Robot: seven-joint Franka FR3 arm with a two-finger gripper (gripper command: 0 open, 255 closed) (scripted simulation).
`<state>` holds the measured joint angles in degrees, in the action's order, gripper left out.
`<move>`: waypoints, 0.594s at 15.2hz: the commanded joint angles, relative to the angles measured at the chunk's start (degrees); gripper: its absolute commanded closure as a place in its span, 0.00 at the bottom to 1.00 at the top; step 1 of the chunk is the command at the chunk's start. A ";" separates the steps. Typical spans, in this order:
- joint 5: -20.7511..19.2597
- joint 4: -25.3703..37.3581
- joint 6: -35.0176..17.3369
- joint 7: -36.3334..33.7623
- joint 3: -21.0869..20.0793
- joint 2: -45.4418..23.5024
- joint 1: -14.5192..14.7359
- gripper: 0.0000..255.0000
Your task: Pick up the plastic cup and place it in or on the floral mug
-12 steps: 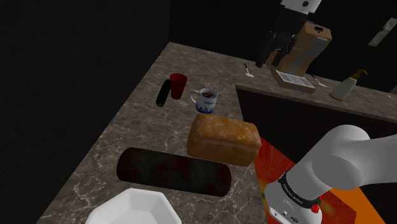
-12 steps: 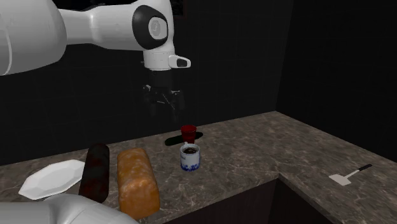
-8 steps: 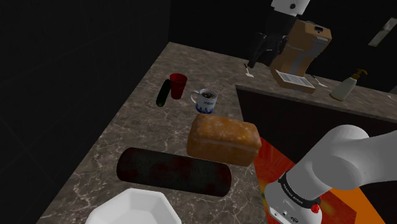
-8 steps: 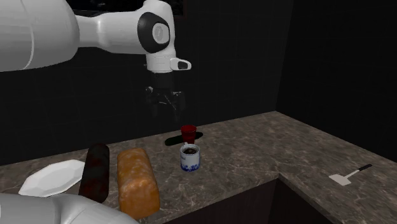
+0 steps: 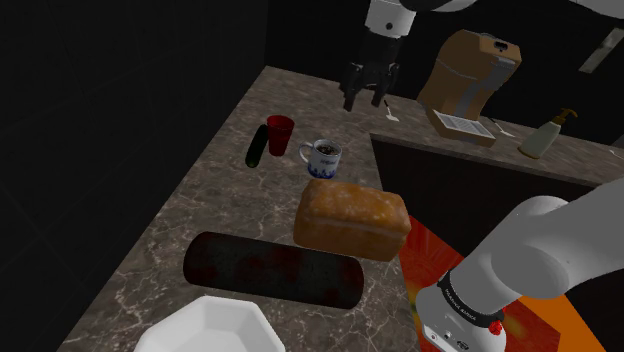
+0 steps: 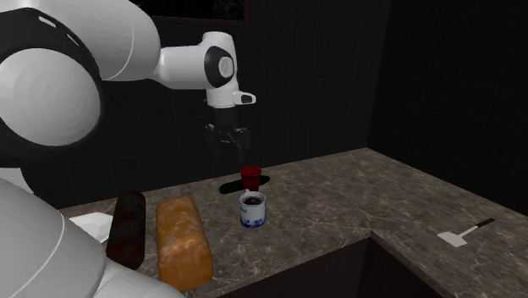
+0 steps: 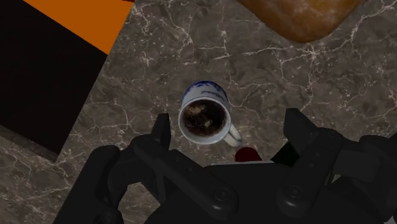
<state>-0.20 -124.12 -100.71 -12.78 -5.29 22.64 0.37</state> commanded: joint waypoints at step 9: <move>-5.16 14.55 -5.48 -6.38 -4.10 -22.58 0.99 0.00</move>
<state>-4.62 -111.85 -106.15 -18.47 -9.06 2.71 1.19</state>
